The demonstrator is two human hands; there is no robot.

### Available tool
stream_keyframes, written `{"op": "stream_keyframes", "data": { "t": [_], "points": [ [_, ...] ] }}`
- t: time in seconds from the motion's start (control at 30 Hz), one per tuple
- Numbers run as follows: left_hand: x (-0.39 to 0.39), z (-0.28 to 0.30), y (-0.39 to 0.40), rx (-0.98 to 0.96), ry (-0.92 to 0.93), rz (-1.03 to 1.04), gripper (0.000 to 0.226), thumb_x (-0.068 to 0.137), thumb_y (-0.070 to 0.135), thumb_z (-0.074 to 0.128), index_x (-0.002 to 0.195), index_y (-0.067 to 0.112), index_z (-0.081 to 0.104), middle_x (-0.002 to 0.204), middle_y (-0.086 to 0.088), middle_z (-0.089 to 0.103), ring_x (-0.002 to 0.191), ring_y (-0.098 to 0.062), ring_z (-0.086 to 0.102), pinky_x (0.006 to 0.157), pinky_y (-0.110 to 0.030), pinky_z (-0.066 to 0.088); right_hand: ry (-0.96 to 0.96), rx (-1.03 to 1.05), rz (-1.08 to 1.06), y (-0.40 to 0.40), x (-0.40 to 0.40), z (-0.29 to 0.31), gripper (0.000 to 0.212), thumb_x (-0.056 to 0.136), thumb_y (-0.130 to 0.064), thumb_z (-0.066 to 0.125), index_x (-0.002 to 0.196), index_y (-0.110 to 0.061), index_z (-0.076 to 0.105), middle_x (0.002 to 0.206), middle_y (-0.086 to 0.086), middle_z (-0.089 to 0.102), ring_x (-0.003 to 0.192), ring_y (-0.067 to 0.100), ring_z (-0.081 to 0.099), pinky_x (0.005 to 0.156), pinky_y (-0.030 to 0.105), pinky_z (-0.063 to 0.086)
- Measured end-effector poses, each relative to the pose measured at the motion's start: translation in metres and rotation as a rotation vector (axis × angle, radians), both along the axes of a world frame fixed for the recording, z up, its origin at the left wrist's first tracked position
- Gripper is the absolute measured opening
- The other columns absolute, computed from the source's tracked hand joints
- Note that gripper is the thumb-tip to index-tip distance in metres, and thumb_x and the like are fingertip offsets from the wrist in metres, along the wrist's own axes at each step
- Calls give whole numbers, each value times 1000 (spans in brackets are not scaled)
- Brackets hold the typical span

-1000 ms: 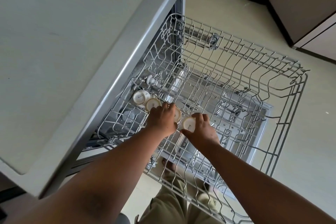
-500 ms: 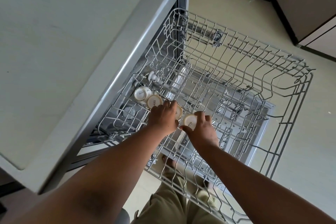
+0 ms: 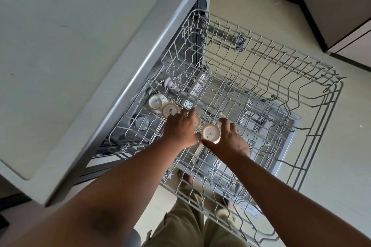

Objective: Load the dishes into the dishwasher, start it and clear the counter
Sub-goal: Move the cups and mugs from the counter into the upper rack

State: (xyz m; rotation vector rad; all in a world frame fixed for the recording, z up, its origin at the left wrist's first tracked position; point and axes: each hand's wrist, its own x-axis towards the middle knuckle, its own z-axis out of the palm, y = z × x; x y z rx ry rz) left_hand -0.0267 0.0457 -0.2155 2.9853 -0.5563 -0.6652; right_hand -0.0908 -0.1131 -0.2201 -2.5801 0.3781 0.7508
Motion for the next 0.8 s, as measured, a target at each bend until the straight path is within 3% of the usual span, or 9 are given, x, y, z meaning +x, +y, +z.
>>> {"op": "stream_keyframes", "data": {
  "t": [0.17, 0.27, 0.4, 0.57, 0.67, 0.8],
  "points": [
    [2, 7, 1, 11, -48, -6, 87, 78, 67, 59, 141, 17, 26, 136, -16, 42, 114, -33, 52, 89, -42, 43, -170, -16, -72, -20, -2, 5, 76, 81, -78, 42, 135, -26, 28, 136, 7, 48, 112, 28, 58, 95, 44, 45],
    [1, 15, 2, 55, -72, -7, 92, 75, 72, 58, 143, 21, 24, 142, -11, 30, 126, -35, 38, 95, -44, 41, -259, 67, -238, -39, -3, 8, 66, 86, -74, 39, 129, -24, 38, 129, 7, 54, 108, 23, 58, 94, 44, 48],
    [-7, 29, 5, 47, -131, 28, 92, 72, 73, 58, 142, 22, 27, 137, -9, 32, 123, -31, 37, 93, -42, 39, -292, 66, -321, -60, -6, 14, 65, 87, -73, 37, 125, -21, 41, 125, 9, 57, 107, 26, 58, 92, 45, 49],
    [-29, 53, 14, -4, -207, 46, 85, 77, 73, 51, 141, 22, 29, 146, -8, 29, 131, -30, 34, 102, -44, 36, -227, -82, -97, -67, -12, 32, 64, 90, -72, 34, 132, -24, 36, 135, 9, 50, 117, 27, 52, 99, 45, 40],
    [-49, 74, 18, -43, -199, 66, 89, 81, 72, 47, 150, 22, 21, 158, -8, 16, 143, -32, 21, 114, -47, 24, -222, -147, 111, -55, -12, 54, 69, 89, -73, 33, 138, -25, 32, 139, 9, 46, 124, 28, 48, 105, 45, 36],
    [-78, 116, 22, -54, -288, 15, 90, 85, 69, 45, 153, 19, 16, 162, -10, 11, 147, -31, 15, 117, -43, 13, -299, -183, 371, -27, -5, 99, 74, 90, -70, 35, 146, -23, 27, 148, 7, 38, 135, 26, 36, 111, 45, 27]
  ]
}}
